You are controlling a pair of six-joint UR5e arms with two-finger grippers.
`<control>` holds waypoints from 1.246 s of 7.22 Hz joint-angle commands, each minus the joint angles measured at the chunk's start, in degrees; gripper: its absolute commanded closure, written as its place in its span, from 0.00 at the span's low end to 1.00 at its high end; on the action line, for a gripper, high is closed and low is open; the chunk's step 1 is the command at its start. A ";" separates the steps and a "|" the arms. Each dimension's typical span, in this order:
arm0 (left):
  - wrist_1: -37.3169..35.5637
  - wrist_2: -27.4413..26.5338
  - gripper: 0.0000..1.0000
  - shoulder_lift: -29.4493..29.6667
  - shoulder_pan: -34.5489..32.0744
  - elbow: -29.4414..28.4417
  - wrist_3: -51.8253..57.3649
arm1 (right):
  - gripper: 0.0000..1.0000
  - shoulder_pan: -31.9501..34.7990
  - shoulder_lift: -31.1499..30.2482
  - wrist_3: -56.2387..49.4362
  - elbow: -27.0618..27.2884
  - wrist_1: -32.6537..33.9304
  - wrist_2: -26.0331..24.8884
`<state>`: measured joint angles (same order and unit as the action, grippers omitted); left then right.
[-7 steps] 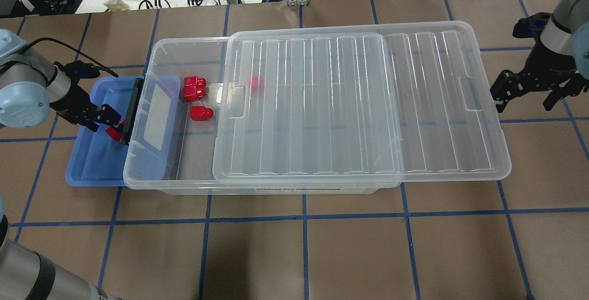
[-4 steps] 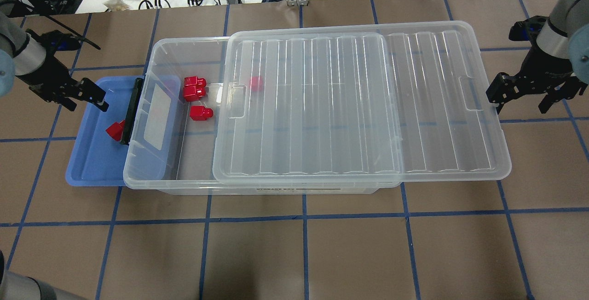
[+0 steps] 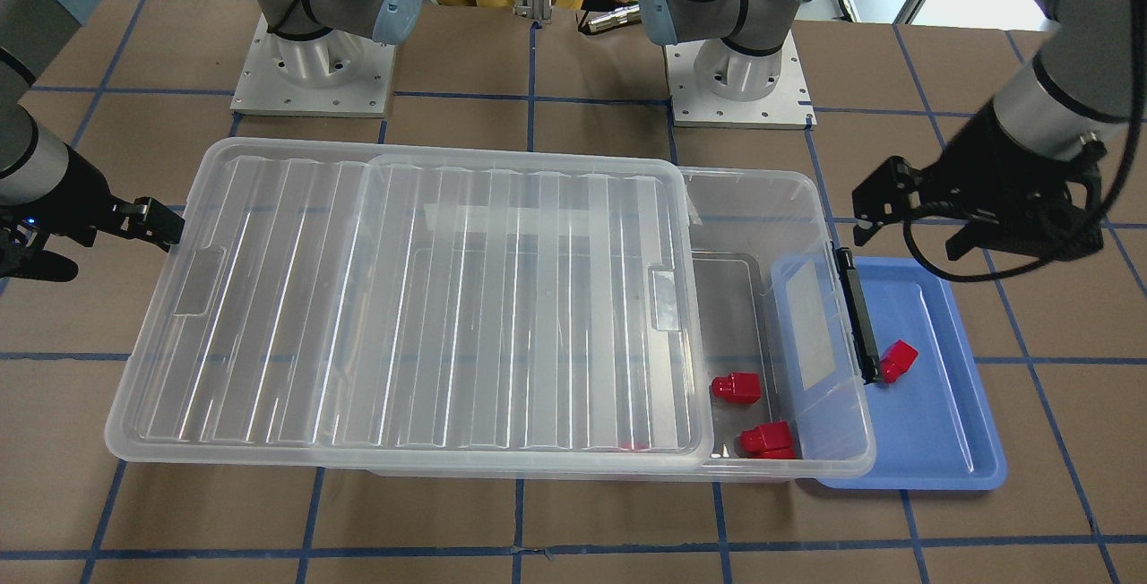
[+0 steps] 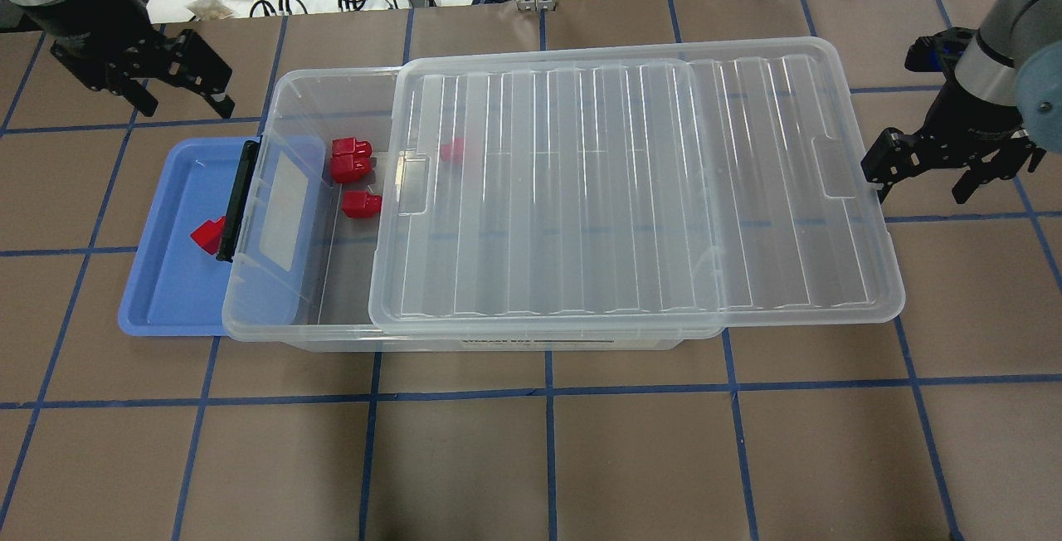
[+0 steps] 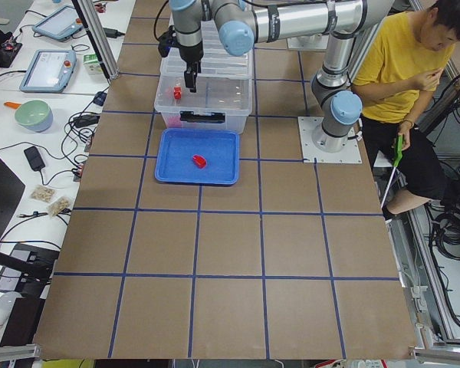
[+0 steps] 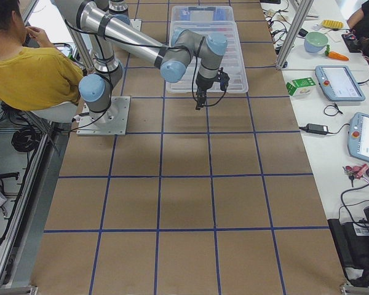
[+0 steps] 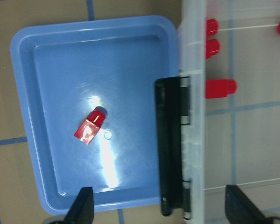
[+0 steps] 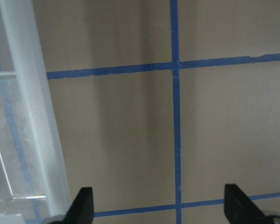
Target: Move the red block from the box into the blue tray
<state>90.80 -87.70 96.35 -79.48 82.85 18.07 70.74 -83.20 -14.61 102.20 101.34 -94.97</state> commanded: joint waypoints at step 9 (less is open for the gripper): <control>-1.94 -4.23 0.00 -7.58 -7.70 4.25 -8.66 | 0.00 14.16 0.41 17.59 -0.07 0.09 2.94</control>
<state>88.81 -92.05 88.90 -87.43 87.04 9.52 83.93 -82.77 2.17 102.12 101.42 -92.90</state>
